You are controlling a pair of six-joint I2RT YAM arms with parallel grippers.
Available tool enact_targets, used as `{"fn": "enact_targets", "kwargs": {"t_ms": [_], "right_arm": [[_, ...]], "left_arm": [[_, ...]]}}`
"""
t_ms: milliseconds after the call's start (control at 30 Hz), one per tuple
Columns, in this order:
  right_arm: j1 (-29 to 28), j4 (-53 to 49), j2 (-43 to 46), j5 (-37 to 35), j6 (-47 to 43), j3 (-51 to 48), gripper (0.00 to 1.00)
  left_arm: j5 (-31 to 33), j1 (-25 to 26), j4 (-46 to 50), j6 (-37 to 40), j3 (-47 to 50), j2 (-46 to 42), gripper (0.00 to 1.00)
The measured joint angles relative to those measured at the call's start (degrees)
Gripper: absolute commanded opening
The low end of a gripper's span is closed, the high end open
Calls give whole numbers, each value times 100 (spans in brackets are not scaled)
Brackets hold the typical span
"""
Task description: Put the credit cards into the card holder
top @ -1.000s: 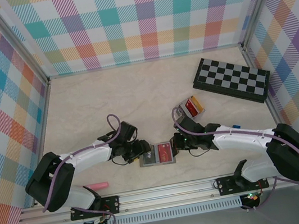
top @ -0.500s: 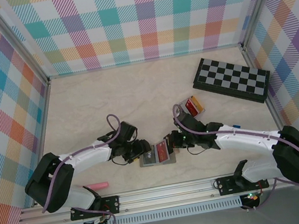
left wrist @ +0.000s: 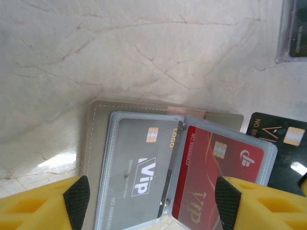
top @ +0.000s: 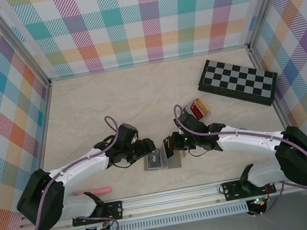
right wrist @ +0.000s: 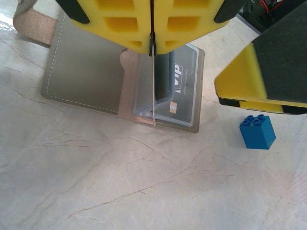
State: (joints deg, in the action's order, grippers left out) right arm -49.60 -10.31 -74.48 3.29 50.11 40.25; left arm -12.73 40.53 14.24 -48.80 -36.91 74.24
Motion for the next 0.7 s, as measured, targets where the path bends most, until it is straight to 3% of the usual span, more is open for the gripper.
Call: {"fn": "enact_targets", "kwargs": {"t_ms": [500,700], "right_arm": [[0,39,-168,87,0,50,7],[0,39,-168,87,2,50,7]], "left_arm": [[-337,129,-240,280,-7,-271,74],[-614,424,-219,605,-273,103,74]]}}
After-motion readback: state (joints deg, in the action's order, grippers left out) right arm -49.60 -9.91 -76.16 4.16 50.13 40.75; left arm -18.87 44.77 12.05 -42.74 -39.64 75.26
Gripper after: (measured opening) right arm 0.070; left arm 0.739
